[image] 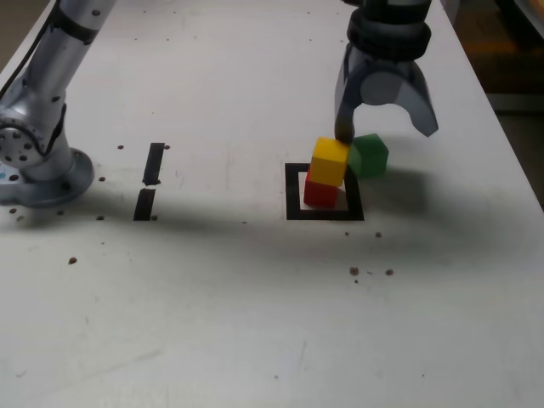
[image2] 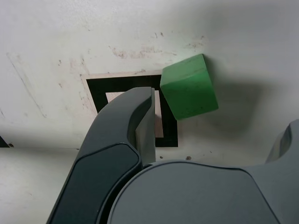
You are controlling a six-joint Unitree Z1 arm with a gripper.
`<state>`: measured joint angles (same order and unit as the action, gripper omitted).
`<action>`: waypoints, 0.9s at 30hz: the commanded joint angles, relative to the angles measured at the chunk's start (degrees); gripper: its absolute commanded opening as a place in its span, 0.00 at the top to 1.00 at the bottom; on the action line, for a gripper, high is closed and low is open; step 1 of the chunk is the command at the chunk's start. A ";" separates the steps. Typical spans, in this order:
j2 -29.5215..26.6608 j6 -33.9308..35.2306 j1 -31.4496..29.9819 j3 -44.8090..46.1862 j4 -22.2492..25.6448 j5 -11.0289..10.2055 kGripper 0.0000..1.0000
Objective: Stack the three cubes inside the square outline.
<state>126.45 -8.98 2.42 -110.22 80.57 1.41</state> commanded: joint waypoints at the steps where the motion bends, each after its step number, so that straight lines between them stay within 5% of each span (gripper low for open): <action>1: 0.03 -0.06 -0.11 -0.26 -0.24 0.35 0.04; 27: 2.34 0.28 -0.64 1.91 -1.11 4.16 0.10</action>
<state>128.49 -8.71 1.73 -108.37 79.45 5.43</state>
